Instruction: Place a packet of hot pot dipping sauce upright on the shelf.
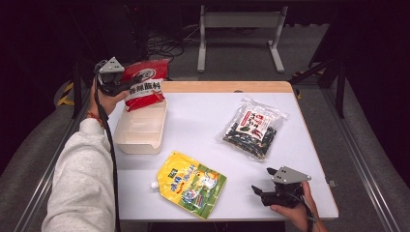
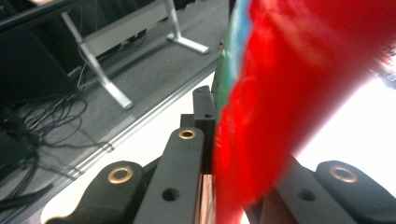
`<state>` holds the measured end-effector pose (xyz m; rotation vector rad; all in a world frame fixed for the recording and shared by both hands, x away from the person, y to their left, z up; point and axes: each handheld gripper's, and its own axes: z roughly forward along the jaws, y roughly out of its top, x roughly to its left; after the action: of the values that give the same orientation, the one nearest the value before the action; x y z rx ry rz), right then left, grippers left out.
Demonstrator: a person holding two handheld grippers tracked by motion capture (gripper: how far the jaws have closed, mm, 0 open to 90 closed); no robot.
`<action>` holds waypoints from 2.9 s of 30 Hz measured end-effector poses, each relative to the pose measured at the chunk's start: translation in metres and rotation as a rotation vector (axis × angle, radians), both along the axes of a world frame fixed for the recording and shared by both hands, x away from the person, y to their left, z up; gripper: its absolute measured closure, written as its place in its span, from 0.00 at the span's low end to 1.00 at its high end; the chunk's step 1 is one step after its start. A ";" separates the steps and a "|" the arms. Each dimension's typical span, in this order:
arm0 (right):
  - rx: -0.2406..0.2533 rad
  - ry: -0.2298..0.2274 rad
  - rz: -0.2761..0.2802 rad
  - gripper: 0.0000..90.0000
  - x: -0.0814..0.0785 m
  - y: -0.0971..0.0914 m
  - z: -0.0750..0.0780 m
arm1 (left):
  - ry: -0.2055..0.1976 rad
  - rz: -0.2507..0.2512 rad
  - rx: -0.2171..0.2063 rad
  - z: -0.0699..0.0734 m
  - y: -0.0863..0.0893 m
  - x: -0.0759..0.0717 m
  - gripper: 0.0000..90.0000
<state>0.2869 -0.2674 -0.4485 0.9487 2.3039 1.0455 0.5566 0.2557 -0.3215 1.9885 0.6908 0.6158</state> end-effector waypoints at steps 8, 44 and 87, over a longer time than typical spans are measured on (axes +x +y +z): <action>0.002 0.017 0.004 0.21 0.002 0.000 -0.003 | -0.002 -0.005 -0.003 -0.007 -0.011 0.011 0.99; 0.024 -0.016 0.095 0.22 -0.001 0.015 -0.001 | 0.163 0.097 0.104 -0.076 0.010 -0.004 1.00; 0.018 0.031 0.133 0.21 0.006 0.019 -0.007 | 0.178 0.206 0.107 -0.075 0.017 -0.015 0.96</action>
<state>0.2928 -0.2481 -0.4550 0.8337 2.4152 1.1139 0.5421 0.2729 -0.3962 2.1047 0.9991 0.6124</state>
